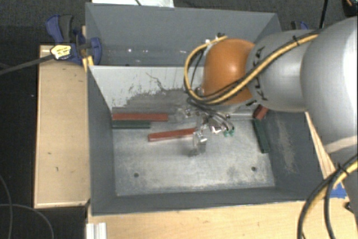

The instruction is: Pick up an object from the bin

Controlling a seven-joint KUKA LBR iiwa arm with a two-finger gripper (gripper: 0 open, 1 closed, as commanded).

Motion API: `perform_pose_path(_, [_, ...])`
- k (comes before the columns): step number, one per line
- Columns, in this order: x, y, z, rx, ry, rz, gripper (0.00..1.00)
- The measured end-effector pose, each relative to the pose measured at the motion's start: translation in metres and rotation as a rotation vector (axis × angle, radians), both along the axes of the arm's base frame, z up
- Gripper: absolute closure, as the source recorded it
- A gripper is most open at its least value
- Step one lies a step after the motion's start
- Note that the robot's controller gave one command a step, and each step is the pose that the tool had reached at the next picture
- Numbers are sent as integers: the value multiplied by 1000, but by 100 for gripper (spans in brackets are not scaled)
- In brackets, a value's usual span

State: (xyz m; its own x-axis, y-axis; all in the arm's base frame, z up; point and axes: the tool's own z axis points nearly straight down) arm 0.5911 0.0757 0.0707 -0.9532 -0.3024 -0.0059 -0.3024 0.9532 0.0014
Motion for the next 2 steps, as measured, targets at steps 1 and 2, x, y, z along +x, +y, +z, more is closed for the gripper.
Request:
perform_pose_path(1, [-1, -2, 0, -2, 2, -2, 100])
perform_pose_path(2, [-10, 22, 146, -1, -7, 45, 100])
